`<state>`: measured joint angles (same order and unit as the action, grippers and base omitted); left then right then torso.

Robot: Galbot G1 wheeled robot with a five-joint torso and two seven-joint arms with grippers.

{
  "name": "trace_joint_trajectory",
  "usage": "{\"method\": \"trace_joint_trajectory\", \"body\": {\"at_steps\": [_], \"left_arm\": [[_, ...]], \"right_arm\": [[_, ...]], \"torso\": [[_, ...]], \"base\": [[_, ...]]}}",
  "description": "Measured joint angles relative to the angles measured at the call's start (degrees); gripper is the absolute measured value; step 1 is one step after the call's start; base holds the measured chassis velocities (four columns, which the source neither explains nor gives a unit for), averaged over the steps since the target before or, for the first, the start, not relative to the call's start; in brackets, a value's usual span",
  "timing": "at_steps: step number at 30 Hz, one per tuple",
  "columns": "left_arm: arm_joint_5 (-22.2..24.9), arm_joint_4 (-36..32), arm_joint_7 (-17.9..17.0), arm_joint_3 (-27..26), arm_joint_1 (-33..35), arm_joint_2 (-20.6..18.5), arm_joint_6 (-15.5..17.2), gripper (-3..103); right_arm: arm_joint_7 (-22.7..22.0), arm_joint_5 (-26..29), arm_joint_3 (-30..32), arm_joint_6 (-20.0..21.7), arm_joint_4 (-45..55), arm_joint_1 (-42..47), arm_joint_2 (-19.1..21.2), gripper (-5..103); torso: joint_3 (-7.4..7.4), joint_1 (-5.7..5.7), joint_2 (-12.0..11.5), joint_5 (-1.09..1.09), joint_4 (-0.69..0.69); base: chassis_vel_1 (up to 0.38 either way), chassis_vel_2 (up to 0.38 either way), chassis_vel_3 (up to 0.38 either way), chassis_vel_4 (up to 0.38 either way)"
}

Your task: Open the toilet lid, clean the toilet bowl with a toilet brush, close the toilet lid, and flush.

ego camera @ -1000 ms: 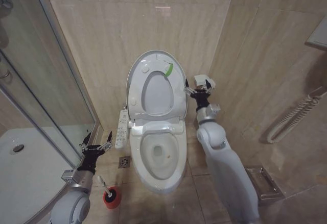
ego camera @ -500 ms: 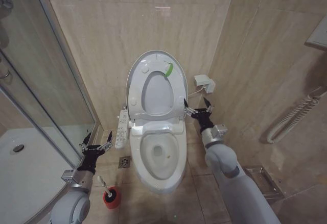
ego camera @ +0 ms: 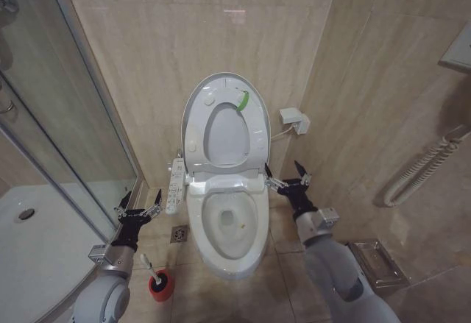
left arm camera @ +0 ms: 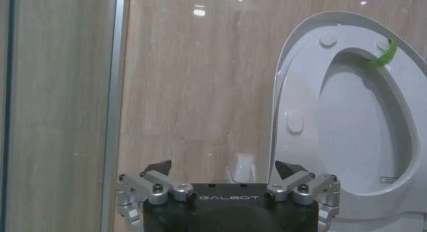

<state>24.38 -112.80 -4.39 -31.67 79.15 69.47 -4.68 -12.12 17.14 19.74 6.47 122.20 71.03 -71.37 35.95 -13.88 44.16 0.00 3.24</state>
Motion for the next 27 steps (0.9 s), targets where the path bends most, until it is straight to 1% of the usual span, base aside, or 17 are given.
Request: {"method": "trace_joint_trajectory", "body": {"at_steps": [7,15,21,26,27], "left_arm": [[0.00,0.00,0.00,0.00,0.00,0.00,0.00,100],[0.00,0.00,0.00,0.00,0.00,0.00,0.00,100],[0.00,0.00,0.00,0.00,0.00,0.00,0.00,100],[0.00,0.00,0.00,0.00,0.00,0.00,0.00,100],[0.00,0.00,0.00,0.00,0.00,0.00,0.00,100]], "right_arm": [[0.75,-1.96,-0.83,-1.57,-0.05,2.13,-0.33,100],[0.59,-5.49,-2.47,-3.25,-1.47,2.18,-2.36,100],[0.57,-6.12,-2.68,-4.45,-2.54,2.05,-2.98,100],[0.65,-6.83,-2.87,-5.54,-3.85,1.41,-4.20,100],[0.69,-7.36,-3.11,-6.39,-4.31,1.37,-4.83,100]], "torso": [[0.01,0.00,0.00,-0.01,-0.01],[0.01,-0.01,0.00,-0.01,-0.01],[0.01,-0.01,0.00,-0.01,-0.01],[0.01,-0.01,0.00,-0.01,-0.01],[0.01,-0.01,0.00,-0.01,-0.01]], "base": [[0.000,0.000,0.000,0.000],[0.000,0.000,0.000,0.000],[0.000,0.000,0.000,0.000],[0.000,0.000,0.000,0.000],[0.000,0.000,0.000,0.000]]}}
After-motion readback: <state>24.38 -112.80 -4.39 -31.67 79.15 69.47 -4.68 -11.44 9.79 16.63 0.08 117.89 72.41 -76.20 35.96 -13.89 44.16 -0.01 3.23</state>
